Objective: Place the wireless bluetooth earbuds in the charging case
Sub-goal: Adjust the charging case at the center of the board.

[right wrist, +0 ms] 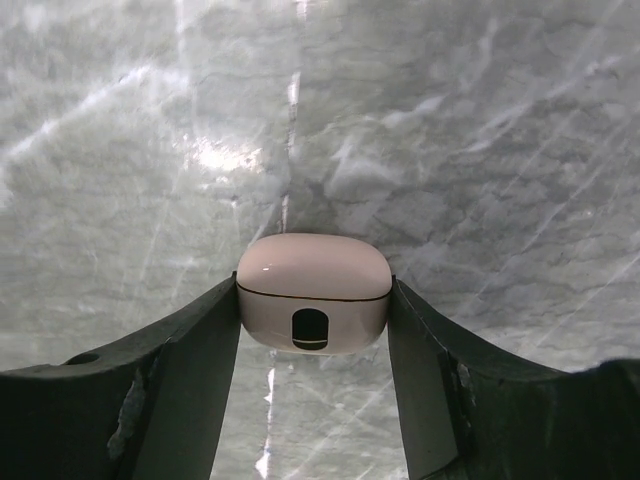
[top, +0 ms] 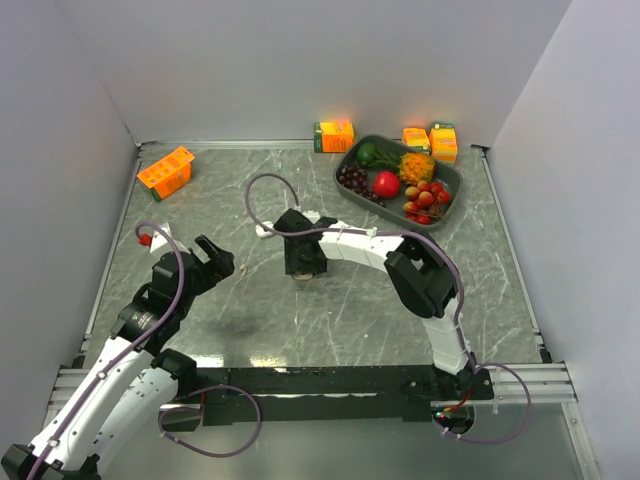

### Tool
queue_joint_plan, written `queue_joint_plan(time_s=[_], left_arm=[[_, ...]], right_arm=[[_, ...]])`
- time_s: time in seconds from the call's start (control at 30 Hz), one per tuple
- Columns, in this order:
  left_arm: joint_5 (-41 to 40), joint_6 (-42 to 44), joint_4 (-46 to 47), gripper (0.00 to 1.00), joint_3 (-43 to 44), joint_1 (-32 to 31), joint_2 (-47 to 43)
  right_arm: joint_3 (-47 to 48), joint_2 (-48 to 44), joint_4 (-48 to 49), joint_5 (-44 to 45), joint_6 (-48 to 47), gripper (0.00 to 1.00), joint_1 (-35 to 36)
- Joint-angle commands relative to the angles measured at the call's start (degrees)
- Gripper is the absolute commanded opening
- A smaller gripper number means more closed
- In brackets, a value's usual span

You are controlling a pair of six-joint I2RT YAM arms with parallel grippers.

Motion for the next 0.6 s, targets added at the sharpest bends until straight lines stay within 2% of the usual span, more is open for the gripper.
queue_joint_plan(time_s=[0.0,0.17,0.27,0.47,0.57], left_arm=[[-0.55,-2.04,1.72,0.95,-1.04,-0.21,-0.47],[-2.4,-2.49,1.81,0.95,-1.13,-0.21,-0.12],[-2.93,-2.22,1.46,0.95,-0.86,-0.21,0.23],[-2.66,-2.57,1.81,0.95,-1.48,-0.21,0.23],[-2.66,-2.48,1.99,0.95,-1.65,-0.21,0.23]], right_arm=[[-4.42,-2.39,1.4,-8.48,12.9,0.59,-1.19],[-5.49,-3.45,0.45,-9.1,23.8,0.59,-1.37],[-1.89,-1.6,-3.41,-8.31,25.14,0.6,-1.37],[1.02,0.07,-7.64,-4.88,21.12,0.64,-0.49],[-0.12,-0.11,-9.13,-3.31,16.89,0.73,-0.14]])
